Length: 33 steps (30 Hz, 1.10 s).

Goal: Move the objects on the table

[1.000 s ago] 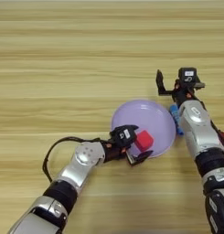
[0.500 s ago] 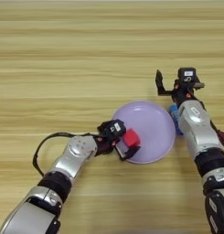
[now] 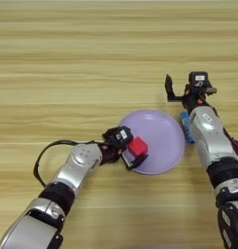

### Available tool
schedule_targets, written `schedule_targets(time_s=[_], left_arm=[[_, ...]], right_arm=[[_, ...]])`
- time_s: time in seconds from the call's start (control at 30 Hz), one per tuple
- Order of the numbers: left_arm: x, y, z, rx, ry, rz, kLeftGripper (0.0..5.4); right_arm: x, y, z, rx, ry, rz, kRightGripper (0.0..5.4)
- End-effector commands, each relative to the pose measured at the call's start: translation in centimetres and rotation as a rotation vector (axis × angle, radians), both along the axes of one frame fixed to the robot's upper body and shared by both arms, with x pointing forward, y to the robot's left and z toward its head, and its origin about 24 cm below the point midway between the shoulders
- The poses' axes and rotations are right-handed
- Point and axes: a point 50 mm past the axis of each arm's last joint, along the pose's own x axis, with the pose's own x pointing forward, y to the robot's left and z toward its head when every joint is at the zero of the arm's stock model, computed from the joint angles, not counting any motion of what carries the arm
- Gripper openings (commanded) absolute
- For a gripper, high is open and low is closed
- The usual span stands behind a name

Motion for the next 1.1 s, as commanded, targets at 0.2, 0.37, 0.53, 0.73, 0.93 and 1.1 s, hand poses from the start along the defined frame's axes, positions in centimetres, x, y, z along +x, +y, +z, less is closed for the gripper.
schedule_targets(time_s=[0.2,0.37,0.53,0.73,0.93,1.1], left_arm=[[-0.2,2.7,-0.5,0.052,0.026,0.059,5.38],[-0.3,3.7,-0.5,0.071,0.033,0.075,5.38],[-0.3,4.5,-0.6,0.084,0.04,0.093,5.38],[-0.2,4.6,-0.3,0.064,0.027,0.101,5.38],[0.0,3.2,1.1,-0.078,-0.017,0.071,5.38],[-0.2,2.5,1.7,-0.137,-0.04,0.038,5.38]], right_arm=[[0.3,0.8,0.6,0.0,-0.012,0.009,5.4],[0.3,1.0,0.8,0.002,-0.015,0.008,5.4],[0.4,1.2,0.8,0.003,-0.016,0.005,5.4],[0.4,1.2,0.8,0.0,-0.014,0.003,5.4],[0.3,0.9,0.7,-0.002,-0.01,0.001,5.4],[0.3,0.8,0.6,-0.003,-0.009,0.001,5.4]])
